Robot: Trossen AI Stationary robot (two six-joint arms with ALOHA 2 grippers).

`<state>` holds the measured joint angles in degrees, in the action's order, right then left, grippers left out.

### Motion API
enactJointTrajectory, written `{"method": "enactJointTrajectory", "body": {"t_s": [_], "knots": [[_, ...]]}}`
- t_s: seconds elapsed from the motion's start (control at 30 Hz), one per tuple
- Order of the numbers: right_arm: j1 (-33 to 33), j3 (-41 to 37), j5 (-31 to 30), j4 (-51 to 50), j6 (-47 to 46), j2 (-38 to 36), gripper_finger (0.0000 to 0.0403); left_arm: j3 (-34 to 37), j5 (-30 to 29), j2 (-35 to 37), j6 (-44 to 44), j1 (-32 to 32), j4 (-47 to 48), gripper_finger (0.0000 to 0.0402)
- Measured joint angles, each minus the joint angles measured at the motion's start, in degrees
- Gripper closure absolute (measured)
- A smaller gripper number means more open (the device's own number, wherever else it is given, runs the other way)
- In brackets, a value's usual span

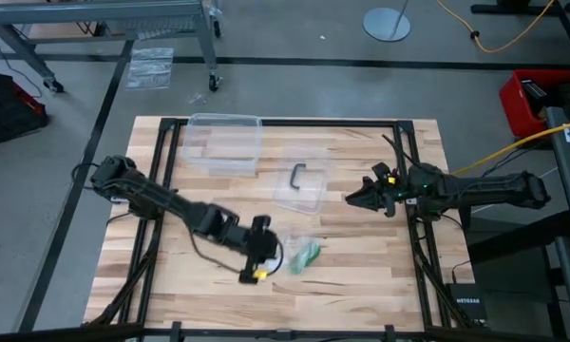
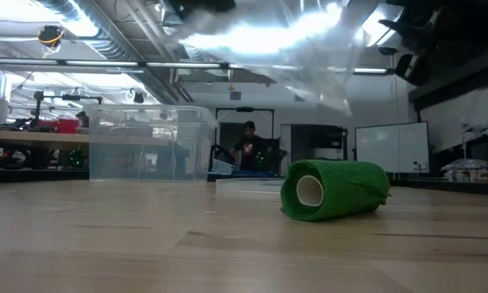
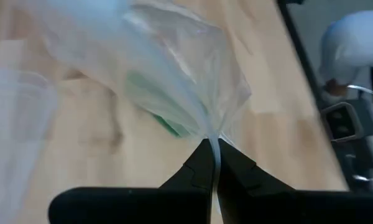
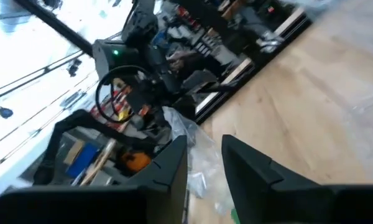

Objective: Roll bandage
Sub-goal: Open the transparent zip bag

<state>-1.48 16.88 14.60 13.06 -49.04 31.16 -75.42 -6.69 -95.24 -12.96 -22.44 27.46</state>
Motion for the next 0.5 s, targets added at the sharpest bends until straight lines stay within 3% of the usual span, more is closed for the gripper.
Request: {"method": "enactJointTrajectory", "body": {"t_s": [0.23, 0.5], "knots": [[0.0, 0.0, 0.1, -2.8, -3.3, 2.4, 0.0297, 0.0, -9.0, -0.3, -7.9, -6.8, 0.5, 0.0401], [0.0, 0.0, 6.6, -0.1, -2.2, 11.2, 0.0297, 0.0, -17.6, -0.4, -13.9, -9.9, 0.7, 0.0401]]}}
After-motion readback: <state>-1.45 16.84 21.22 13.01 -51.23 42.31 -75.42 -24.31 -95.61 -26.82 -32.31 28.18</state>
